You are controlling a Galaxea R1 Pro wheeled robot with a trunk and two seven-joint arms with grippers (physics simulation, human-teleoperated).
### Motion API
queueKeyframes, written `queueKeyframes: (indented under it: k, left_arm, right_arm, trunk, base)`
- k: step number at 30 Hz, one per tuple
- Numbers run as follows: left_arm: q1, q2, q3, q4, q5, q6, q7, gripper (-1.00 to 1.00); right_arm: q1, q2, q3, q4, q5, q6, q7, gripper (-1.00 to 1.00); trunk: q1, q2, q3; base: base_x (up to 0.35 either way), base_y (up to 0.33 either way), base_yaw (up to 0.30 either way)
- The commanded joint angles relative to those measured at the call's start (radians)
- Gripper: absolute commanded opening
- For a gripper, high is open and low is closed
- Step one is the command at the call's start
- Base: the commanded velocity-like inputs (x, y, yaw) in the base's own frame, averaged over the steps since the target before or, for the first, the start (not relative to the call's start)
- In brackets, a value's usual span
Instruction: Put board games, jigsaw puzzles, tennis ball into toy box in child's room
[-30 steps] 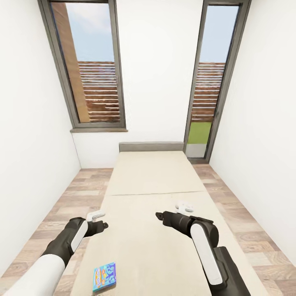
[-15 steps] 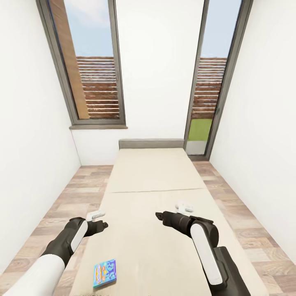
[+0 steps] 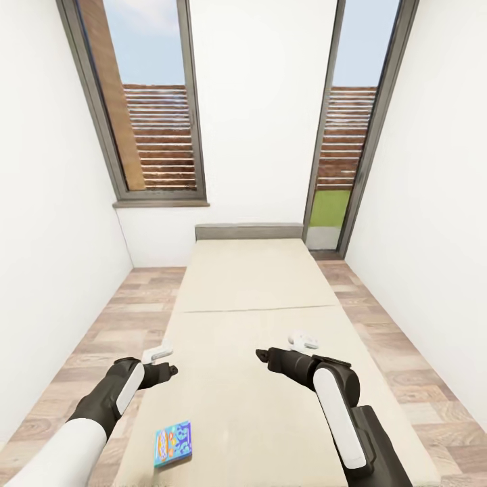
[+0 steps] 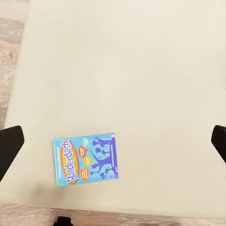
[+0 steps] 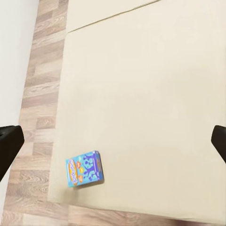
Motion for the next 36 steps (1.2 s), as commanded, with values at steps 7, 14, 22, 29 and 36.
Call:
queueKeyframes:
  k: [7, 14, 22, 29, 36]
  left_arm:
    - [-0.001, 0.001, 0.001, 0.0, 0.011, -0.018, 0.005, 1.0]
    - [-0.001, 0.001, 0.001, 0.002, 0.011, -0.025, 0.003, 1.0]
    - [-0.001, 0.001, 0.002, 0.002, 0.012, -0.026, 0.002, 1.0]
    - [-0.001, 0.0, 0.002, 0.002, 0.012, -0.026, 0.002, 1.0]
    - [-0.001, 0.0, 0.003, 0.002, 0.011, -0.027, 0.002, 1.0]
  right_arm:
    - [-0.001, -0.001, -0.001, -0.001, -0.01, 0.002, -0.008, 1.0]
    - [-0.001, -0.014, -0.013, -0.001, -0.063, -0.001, 0.131, 1.0]
    - [0.011, -0.033, -0.088, -0.001, -0.114, -0.009, 0.422, 1.0]
    - [0.015, -0.039, -0.125, -0.001, -0.118, -0.01, 0.52, 1.0]
    - [0.016, -0.039, -0.131, -0.001, -0.114, -0.01, 0.534, 1.0]
  trunk:
    - [0.001, -0.002, -0.014]
    - [0.001, -0.002, -0.025]
    - [0.001, -0.002, -0.039]
    - [0.001, -0.002, -0.05]
    - [0.001, -0.002, -0.062]
  base:
    - [0.0, 0.0, 0.0]
    - [0.0, 0.0, 0.0]
    - [0.0, 0.0, 0.0]
    - [0.0, 0.0, 0.0]
    - [0.0, 0.0, 0.0]
